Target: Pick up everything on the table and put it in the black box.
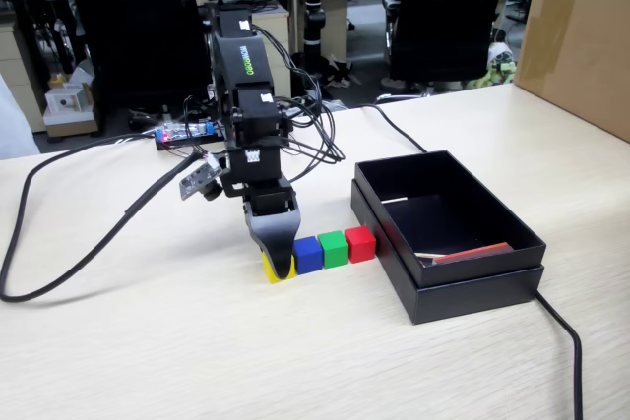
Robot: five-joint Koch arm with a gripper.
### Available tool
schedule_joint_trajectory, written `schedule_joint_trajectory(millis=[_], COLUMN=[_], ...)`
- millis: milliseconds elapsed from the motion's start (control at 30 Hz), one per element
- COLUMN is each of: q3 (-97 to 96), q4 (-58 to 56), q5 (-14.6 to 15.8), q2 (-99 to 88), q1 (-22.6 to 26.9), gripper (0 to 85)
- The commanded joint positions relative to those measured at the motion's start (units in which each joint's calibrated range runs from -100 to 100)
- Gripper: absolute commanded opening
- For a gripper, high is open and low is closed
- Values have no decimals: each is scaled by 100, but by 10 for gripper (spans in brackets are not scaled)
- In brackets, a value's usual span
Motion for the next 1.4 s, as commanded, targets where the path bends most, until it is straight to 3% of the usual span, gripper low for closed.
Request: schedule_joint_trajectory(millis=[0,67,300,533,733,800,1000,1367], q3=[537,664,990,981,1362,1752,2332,2831], q4=[-164,-293,-363,-518,-734,-734,-743,-898], q5=[15,15,0,-39,34,210,430,557], q2=[51,201,384,-1521,-2668,-2278,-958,648], q1=[15,15,-29,-54,733,1280,1724,1866], gripper=[423,403,47,47,52,52,53,73])
